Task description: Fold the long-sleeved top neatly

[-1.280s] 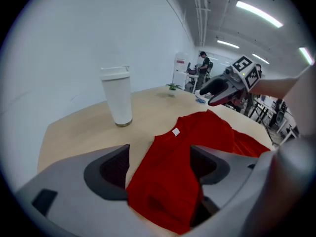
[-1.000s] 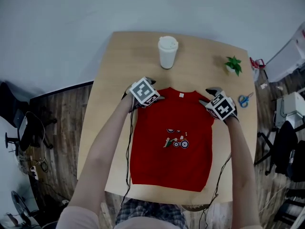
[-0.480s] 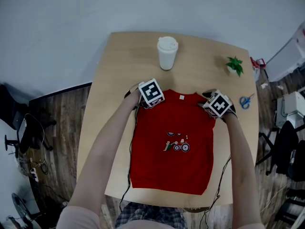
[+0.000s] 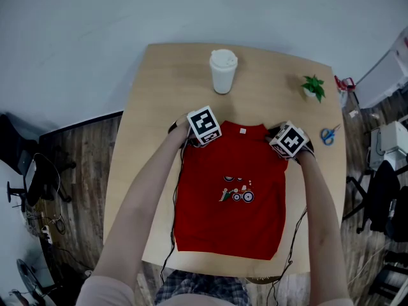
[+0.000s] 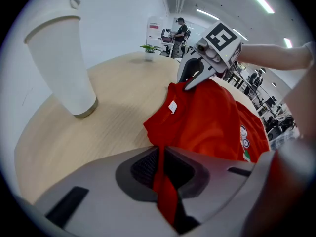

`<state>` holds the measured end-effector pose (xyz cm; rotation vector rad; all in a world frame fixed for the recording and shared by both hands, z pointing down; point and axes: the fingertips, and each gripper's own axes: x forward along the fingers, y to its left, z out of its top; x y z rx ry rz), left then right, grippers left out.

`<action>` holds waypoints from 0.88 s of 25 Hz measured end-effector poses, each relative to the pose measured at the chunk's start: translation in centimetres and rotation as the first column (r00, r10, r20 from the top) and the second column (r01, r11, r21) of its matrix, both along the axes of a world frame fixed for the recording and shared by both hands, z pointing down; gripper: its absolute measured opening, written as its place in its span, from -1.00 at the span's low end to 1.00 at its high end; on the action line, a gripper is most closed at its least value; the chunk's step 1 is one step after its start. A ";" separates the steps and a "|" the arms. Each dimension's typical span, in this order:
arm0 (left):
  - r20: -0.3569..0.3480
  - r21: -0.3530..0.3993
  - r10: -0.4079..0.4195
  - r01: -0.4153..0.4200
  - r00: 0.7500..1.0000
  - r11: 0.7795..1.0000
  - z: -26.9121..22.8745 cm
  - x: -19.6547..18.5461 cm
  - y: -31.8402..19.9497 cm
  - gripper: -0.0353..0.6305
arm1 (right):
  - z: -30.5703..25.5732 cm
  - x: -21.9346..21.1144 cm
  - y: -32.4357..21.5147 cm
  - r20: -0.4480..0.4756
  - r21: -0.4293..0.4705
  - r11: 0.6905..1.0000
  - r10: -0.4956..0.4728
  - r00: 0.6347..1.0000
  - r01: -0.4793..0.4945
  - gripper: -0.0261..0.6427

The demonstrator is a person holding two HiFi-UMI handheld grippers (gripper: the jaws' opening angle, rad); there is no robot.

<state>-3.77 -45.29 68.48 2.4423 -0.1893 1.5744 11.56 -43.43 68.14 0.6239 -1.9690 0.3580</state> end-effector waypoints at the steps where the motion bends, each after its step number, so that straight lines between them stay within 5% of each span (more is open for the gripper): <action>1: -0.001 0.010 0.001 -0.001 1.000 1.000 -0.1 0.0 0.0 -0.81 | -0.1 0.0 0.0 -0.010 0.011 1.000 -0.004 1.000 0.004 -0.75; 7: -0.011 0.141 -0.023 0.025 1.000 0.990 -2.1 -0.2 -1.6 -0.83 | -2.2 0.3 -1.2 -0.036 0.106 0.994 0.030 0.999 -0.026 -0.83; 12: -0.076 0.326 -0.072 0.093 0.994 0.941 -7.1 -0.2 -4.0 -0.84 | -6.5 0.7 -2.6 0.001 0.210 0.973 0.100 0.995 -0.098 -0.84; 22: -0.165 0.340 -0.003 0.060 0.986 0.939 -13.0 -1.5 3.6 -0.84 | -13.4 -0.7 4.3 0.087 0.266 0.962 0.047 0.995 -0.069 -0.84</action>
